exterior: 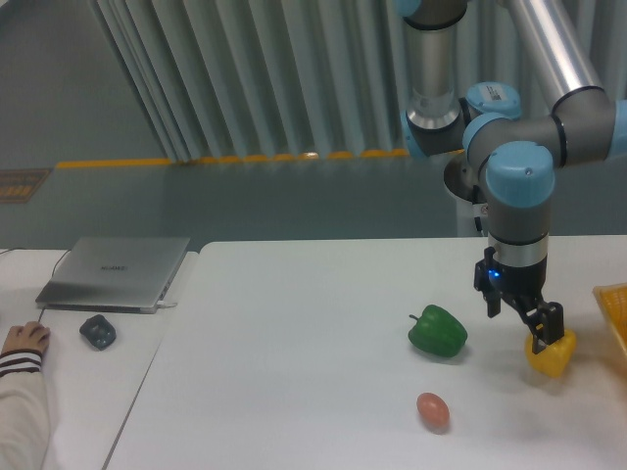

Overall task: Place the yellow pepper in a basket
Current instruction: 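Lower the open gripper around the yellow pepper beside the basket, then close the gripper on the yellow pepper's stem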

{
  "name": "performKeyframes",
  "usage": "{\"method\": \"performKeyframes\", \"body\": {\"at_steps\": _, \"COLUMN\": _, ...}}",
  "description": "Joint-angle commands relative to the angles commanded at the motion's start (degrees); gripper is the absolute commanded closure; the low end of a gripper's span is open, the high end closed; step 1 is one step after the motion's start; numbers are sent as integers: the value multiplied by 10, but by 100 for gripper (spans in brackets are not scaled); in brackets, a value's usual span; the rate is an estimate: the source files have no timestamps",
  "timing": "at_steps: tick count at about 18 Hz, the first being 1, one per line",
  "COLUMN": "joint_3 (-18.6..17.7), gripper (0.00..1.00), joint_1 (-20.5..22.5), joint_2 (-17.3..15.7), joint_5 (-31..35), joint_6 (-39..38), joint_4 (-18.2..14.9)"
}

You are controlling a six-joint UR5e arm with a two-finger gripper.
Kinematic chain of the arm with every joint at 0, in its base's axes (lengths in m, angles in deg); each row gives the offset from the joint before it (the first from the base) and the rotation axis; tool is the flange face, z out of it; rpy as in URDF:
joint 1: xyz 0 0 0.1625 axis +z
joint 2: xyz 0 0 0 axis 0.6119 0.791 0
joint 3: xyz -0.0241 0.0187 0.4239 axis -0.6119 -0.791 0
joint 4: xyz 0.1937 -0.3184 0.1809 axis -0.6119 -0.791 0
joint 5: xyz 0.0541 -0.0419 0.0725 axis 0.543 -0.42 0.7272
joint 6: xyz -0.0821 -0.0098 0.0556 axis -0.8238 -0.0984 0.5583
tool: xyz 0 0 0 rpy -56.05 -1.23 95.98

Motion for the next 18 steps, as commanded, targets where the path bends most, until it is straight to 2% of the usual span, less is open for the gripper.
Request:
{"method": "performKeyframes", "body": {"at_steps": 4, "joint_3": 1, "gripper": 0, "joint_1": -4, "joint_2": 1, "joint_5": 13, "joint_6": 6, "joint_4": 2}}
{"method": "performKeyframes", "body": {"at_steps": 12, "joint_3": 10, "gripper": 0, "joint_1": -17, "joint_2": 13, "joint_5": 107, "joint_6": 35, "joint_4": -1}}
{"method": "performKeyframes", "body": {"at_steps": 18, "joint_3": -7, "gripper": 0, "joint_1": 25, "joint_2": 10, "joint_5": 96, "joint_6": -5, "joint_4": -10}}
